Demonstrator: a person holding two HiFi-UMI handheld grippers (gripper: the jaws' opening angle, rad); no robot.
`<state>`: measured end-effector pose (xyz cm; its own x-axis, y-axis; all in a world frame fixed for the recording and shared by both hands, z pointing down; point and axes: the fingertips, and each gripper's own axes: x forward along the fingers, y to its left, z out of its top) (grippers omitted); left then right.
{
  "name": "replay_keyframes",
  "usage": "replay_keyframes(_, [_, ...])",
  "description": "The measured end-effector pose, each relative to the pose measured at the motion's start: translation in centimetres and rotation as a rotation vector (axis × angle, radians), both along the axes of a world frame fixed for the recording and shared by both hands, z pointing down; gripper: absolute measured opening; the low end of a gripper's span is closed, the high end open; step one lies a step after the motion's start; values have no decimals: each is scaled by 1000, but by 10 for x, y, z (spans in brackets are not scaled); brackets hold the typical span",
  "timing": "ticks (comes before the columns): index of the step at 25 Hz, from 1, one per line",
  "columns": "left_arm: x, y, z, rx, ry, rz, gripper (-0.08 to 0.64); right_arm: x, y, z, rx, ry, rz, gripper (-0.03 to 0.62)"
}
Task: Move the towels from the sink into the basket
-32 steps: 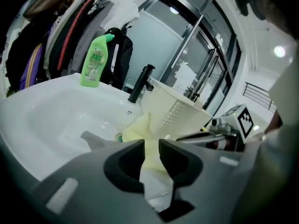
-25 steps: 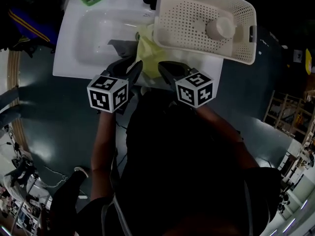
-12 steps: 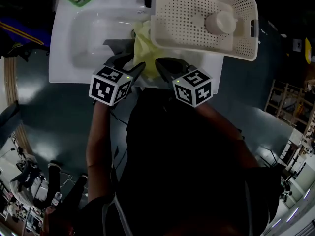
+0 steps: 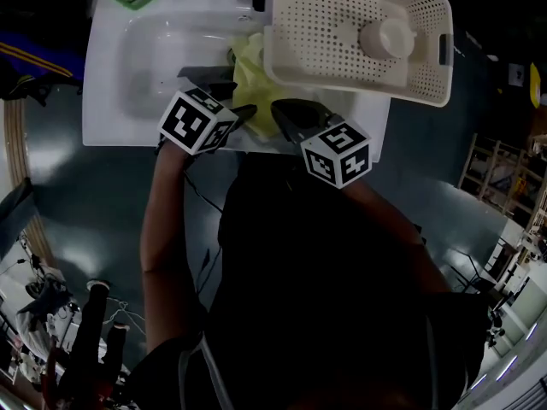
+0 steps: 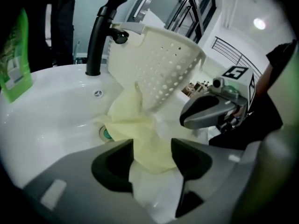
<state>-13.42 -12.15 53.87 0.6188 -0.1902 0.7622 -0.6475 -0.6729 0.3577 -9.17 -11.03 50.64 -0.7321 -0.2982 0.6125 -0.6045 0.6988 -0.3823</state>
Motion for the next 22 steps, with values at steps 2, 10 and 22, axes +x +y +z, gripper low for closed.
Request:
replay_keyframes(2, [5, 0, 5, -23, 2, 35, 271, 1, -1, 0, 2, 1, 2, -6])
replay_keyframes(10, [7, -7, 21, -86, 32, 63, 296, 1, -2, 0, 1, 5, 2, -6])
replay_keyframes(22, [11, -1, 35, -133, 12, 175, 42, 5, -10, 2, 6, 5, 31, -6])
